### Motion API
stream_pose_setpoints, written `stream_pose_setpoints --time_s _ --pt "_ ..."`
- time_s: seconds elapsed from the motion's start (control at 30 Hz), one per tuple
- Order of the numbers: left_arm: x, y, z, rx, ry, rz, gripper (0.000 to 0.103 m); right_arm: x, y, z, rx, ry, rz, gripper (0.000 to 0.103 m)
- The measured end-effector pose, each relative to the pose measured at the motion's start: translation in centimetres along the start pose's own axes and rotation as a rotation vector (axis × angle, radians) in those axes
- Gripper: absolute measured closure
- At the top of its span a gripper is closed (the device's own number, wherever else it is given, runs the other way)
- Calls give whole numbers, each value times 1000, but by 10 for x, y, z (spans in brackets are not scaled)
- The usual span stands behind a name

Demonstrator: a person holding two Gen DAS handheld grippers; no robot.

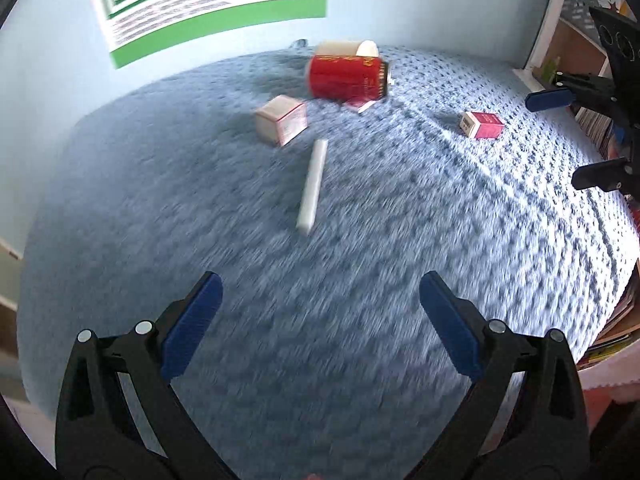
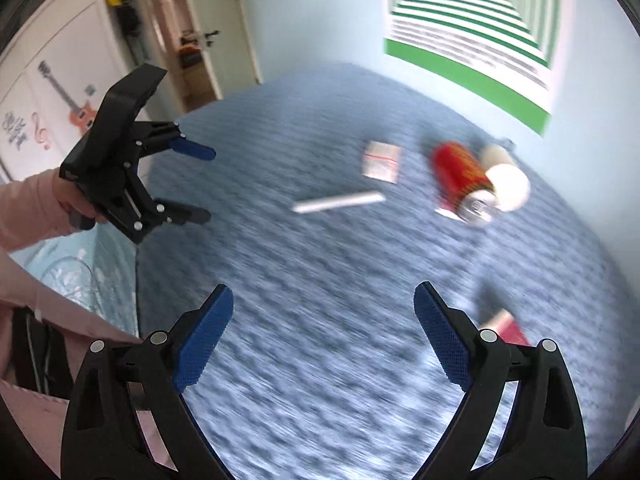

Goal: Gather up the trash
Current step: 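Move both open grippers back over the bed toward the white stick and red box, then grasp the white stick with the left gripper while the right gripper grasps the red Hankey box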

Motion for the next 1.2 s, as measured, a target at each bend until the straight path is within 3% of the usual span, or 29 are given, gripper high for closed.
stream_pose_setpoints --time_s 0.33,0.57,0.7,0.83,0.9,1.03,1.1,1.17,1.2 --pt "53 -17 -58 -42 46 -67 7 -26 -70 7 -71 27 -68 12" --pt "73 -22 -96 -47 82 -89 7 -29 -111 -13 -45 48 -80 12" --pt "79 -21 -118 -57 126 -77 15 -32 -133 -27 -13 66 -67 13" --pt "83 -25 -131 -73 147 -54 16 -36 -150 -38 16 78 -75 15" --pt "85 -28 -137 -71 157 -55 18 -39 -158 -45 28 108 -70 32" --pt "85 -28 -149 -78 179 -46 28 -46 -169 -57 35 153 -56 41" --pt "86 -28 -150 -90 166 -37 29 -48 -172 -62 38 168 -50 57" --pt "85 -26 -148 -90 155 -31 40 -49 -173 -66 43 178 -44 72" --pt "84 -23 -146 -87 151 -29 51 -48 -173 -66 52 170 -41 73"
Point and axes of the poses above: each gripper's, at about its wrist camera, not at the fingertips, and z roughly against the way its jaws point, y to its left, x to its top, the point moved 2 cm from there along -z, roughly the way its jaws point, and after that the axes turned 7 degrees about x, right-handed, at the moved point
